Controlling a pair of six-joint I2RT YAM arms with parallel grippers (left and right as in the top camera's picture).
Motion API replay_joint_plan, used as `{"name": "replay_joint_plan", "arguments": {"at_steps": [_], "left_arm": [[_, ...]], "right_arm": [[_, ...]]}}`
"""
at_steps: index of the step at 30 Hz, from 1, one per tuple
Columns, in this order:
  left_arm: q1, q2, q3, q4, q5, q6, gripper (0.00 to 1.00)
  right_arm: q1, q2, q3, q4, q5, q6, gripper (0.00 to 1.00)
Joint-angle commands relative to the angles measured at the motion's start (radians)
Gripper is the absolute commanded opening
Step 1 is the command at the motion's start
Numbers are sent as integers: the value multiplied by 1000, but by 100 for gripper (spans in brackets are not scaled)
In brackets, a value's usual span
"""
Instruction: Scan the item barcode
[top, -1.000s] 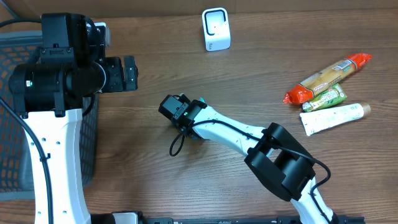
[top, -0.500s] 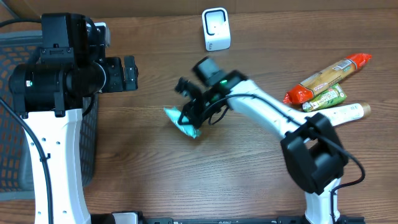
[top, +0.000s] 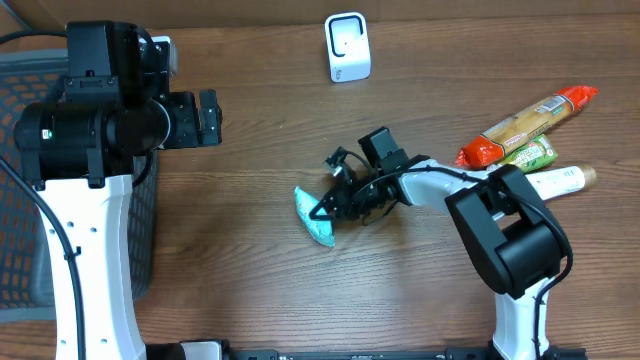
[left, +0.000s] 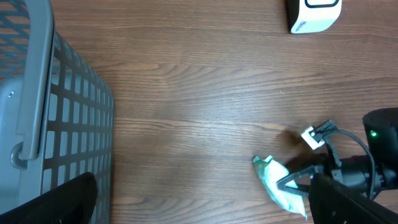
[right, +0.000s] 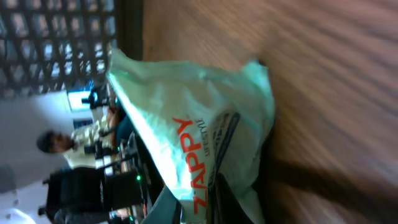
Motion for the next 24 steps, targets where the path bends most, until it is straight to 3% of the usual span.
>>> {"name": "replay_joint_plan", "arguments": {"at_steps": [1,5,8,10,13,16,21,24], "left_arm": [[-5,4,-3,4,-6,15,100],[-5,4,-3,4,-6,15,99],[-5,4,-3,4,-6,15,99],[-5,4,-3,4,-6,16,100],[-5,4,-3,4,-6,15,99],[-5,4,-3,4,-6,15,100],[-5,4,-3,4,-6,15,100],[-5,4,-3,4,-6,15,100]], "right_arm": [[-26,-8,11,-65,212,35,17],[-35,-13,65,-208,376,26,28],[-35,-26,113,-316,523,22,31],[-35,-56,183,-446,721,18,35],[-35,-89,239,-537,811,-20,41],[-35,-127,299,-623,770,-88,49],[-35,-144,312,-639,474,-253,96],[-30,-138,278,-587,454,-275,100]]}}
